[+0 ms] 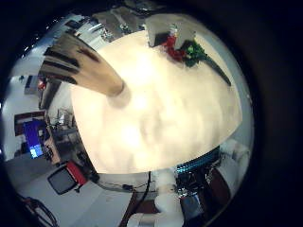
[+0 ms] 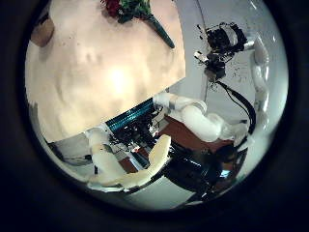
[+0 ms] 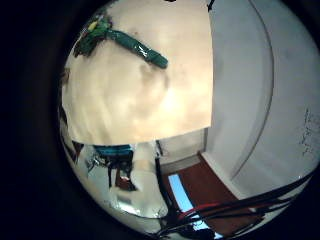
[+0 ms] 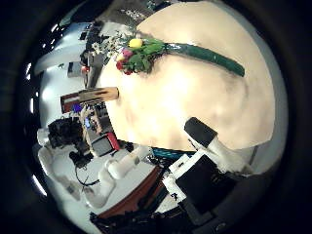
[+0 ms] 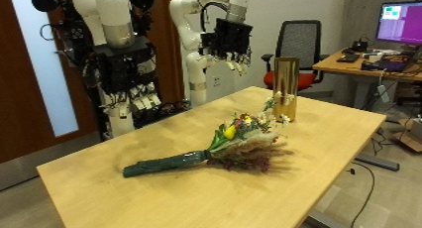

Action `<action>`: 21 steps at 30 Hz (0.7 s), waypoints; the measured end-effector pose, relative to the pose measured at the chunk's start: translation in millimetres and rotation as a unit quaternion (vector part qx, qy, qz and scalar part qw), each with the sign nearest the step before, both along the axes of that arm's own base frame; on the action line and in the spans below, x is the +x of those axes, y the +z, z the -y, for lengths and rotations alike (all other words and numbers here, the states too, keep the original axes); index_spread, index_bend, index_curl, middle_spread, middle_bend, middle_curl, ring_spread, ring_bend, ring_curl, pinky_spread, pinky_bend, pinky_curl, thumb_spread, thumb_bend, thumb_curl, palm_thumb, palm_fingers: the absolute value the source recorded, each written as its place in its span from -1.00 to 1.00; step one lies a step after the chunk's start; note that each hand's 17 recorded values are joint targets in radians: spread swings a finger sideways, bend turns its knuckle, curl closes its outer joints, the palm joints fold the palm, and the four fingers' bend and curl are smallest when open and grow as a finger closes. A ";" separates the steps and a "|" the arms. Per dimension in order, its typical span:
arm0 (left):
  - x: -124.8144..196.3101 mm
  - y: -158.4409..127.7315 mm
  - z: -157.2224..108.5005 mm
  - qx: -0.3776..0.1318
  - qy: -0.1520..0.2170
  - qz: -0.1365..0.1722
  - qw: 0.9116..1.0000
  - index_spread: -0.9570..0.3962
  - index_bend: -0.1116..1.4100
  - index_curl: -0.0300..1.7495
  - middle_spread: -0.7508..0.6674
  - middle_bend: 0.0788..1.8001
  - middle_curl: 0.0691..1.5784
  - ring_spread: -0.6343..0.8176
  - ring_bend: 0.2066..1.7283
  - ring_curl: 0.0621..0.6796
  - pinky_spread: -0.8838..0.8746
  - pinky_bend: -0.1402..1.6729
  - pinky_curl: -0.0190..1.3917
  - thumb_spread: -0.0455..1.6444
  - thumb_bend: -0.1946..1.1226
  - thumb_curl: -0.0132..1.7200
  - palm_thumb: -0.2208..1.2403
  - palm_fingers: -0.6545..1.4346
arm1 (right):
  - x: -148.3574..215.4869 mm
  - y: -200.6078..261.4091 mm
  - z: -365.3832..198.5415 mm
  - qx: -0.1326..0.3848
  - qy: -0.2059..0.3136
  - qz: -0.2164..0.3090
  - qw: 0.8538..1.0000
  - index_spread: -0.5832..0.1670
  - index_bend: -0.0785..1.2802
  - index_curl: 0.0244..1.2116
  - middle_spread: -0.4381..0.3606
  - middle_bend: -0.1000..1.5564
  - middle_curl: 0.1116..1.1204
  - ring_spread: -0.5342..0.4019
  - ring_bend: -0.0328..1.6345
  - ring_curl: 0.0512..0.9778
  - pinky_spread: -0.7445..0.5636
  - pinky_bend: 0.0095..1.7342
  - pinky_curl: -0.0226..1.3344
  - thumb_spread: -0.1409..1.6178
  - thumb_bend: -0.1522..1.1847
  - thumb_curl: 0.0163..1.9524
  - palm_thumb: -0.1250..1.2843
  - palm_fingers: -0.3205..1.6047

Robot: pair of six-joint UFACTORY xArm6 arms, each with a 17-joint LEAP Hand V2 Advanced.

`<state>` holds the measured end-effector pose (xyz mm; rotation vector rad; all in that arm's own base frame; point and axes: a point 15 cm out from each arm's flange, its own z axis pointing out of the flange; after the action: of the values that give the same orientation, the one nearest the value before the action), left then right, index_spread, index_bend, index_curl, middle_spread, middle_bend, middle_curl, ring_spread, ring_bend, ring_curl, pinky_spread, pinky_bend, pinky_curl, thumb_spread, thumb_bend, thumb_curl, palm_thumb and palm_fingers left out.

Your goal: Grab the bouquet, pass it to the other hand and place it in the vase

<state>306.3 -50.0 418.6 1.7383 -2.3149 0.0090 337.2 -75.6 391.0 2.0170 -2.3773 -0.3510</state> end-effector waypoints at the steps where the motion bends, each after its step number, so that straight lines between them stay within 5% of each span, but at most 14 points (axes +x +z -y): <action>1: -0.3 0.0 0.1 -0.002 0.000 0.000 1.000 0.73 -0.63 -0.60 0.78 -0.87 -0.73 0.73 -0.64 -0.51 0.66 -0.57 -0.52 -0.01 -0.76 -0.61 -0.33 -0.35 | 4.0 -4.3 1.6 0.000 -0.002 0.000 1.000 -0.01 -0.51 -0.52 0.09 -0.74 -0.63 0.45 -0.54 -0.59 0.67 -0.61 -0.52 0.27 -0.81 -0.62 0.20 -0.44; 2: -0.7 -0.3 0.3 -0.002 0.000 -0.001 1.000 0.73 -0.63 -0.60 0.78 -0.87 -0.73 0.73 -0.64 -0.51 0.66 -0.57 -0.52 -0.01 -0.76 -0.61 -0.32 -0.35 | 7.0 -6.7 3.0 0.000 -0.003 0.002 1.000 0.11 -0.78 -0.62 0.34 -0.49 -0.55 0.43 -0.49 -0.57 0.67 -0.60 -0.51 0.28 -0.83 -0.63 0.13 -0.44; 4: -1.7 -0.3 -0.5 -0.004 0.000 -0.004 1.000 0.73 -0.63 -0.60 0.78 -0.87 -0.73 0.73 -0.64 -0.51 0.66 -0.57 -0.52 -0.01 -0.76 -0.61 -0.32 -0.35 | 11.2 -9.4 7.5 -0.002 -0.009 0.012 1.000 -0.11 -0.69 -0.64 0.43 -0.47 -0.54 0.43 -0.46 -0.56 0.66 -0.58 -0.51 0.28 -0.82 -0.63 0.12 -0.45; 12: -0.5 0.4 5.1 -0.011 -0.008 -0.006 1.000 0.74 -0.63 -0.60 0.78 -0.87 -0.72 0.74 -0.64 -0.50 0.66 -0.58 -0.52 -0.01 -0.76 -0.61 -0.32 -0.35 | 28.0 -56.1 22.6 0.002 -0.022 -0.028 0.999 -0.09 -0.70 -0.60 0.28 -0.58 -0.56 0.43 -0.44 -0.57 0.63 -0.56 -0.51 0.29 -0.81 -0.63 0.11 -0.46; 17: -0.6 -0.4 6.3 -0.011 -0.012 -0.008 1.000 0.74 -0.63 -0.60 0.78 -0.87 -0.72 0.73 -0.64 -0.50 0.67 -0.58 -0.52 -0.01 -0.76 -0.61 -0.32 -0.35 | 34.6 -87.8 29.6 0.010 -0.027 -0.058 0.998 0.14 -0.71 -0.61 0.43 -0.61 -0.56 0.49 -0.44 -0.58 0.64 -0.51 -0.50 0.29 -0.81 -0.64 0.09 -0.52; 21: 0.4 -0.7 5.4 -0.011 -0.010 -0.009 1.000 0.74 -0.63 -0.60 0.78 -0.87 -0.72 0.74 -0.64 -0.50 0.68 -0.58 -0.52 -0.01 -0.76 -0.61 -0.32 -0.35 | 47.1 -105.2 37.5 0.005 -0.031 -0.047 0.998 0.13 -0.66 -0.61 0.42 -0.63 -0.56 0.51 -0.44 -0.59 0.64 -0.50 -0.50 0.28 -0.81 -0.64 0.09 -0.54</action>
<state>306.8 -55.4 417.9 1.6984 -2.3111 0.0148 384.3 -113.1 285.7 1.8891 -2.3896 -0.4506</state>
